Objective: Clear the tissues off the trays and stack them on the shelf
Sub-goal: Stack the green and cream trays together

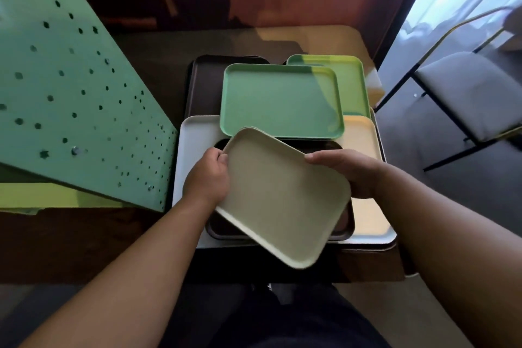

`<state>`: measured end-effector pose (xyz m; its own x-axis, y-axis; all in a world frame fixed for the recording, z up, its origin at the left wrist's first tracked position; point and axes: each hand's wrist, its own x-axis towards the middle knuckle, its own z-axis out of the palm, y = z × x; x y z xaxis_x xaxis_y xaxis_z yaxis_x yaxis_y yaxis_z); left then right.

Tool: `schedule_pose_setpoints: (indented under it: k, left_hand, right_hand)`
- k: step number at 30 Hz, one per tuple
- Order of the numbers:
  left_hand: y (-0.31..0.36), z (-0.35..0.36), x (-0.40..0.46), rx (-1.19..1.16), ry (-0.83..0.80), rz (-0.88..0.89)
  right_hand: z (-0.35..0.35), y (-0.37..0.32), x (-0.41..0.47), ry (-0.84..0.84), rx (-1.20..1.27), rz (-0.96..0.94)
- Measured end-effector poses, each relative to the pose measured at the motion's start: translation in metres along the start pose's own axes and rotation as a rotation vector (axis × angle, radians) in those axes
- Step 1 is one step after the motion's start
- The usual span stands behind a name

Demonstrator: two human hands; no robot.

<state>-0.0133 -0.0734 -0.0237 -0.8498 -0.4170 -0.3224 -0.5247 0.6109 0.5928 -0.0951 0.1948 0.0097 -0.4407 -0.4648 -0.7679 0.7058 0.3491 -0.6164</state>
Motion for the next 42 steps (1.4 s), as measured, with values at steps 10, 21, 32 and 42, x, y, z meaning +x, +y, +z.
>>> schedule_pose_setpoints:
  k: [10, 21, 32, 42]
  left_hand:
    - [0.005, 0.025, -0.015, -0.072, 0.051, -0.106]
    - [0.012, 0.027, -0.017, 0.024, -0.07, -0.176]
    - [0.005, 0.017, -0.012, 0.076, -0.072, -0.338]
    - [0.044, -0.011, -0.002, -0.03, 0.136, -0.271]
  right_hand:
    - [0.005, 0.044, 0.017, 0.676, 0.001, -0.265]
    - [0.002, 0.029, 0.025, 0.801, -0.285, -0.235]
    - [0.004, 0.039, 0.016, 0.832, -0.193, 0.037]
    - [-0.003, 0.009, 0.002, 0.94, -0.095, -0.162]
